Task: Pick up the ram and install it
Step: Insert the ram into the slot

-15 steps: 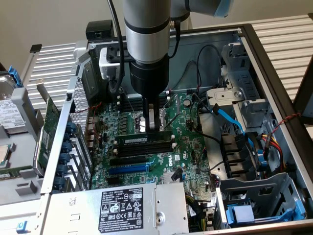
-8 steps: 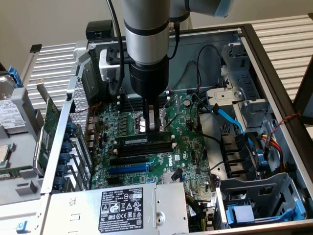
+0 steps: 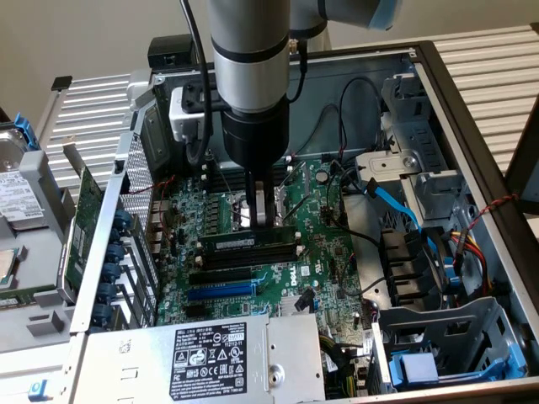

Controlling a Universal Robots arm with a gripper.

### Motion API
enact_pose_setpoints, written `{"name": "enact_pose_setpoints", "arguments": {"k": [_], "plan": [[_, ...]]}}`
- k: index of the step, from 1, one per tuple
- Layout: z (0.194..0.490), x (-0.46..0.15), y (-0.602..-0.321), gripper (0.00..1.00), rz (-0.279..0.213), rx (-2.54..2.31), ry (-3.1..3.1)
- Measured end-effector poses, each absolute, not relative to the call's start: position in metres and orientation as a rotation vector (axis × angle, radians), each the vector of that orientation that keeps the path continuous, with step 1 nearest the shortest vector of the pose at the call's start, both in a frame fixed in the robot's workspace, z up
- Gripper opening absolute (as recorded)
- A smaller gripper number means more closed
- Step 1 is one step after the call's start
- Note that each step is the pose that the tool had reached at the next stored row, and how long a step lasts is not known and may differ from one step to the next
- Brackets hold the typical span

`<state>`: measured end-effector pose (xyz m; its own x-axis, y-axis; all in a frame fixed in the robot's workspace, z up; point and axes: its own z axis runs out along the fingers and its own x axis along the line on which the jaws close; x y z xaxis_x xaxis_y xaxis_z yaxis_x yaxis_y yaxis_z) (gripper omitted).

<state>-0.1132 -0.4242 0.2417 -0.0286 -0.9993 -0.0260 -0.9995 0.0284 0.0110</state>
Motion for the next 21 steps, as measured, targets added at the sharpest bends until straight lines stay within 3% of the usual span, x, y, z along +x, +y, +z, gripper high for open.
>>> {"name": "enact_pose_setpoints", "arguments": {"k": [21], "plan": [[0.2386, -0.1165, -0.4239, 0.12, 0.022, -2.163, 2.247]]}}
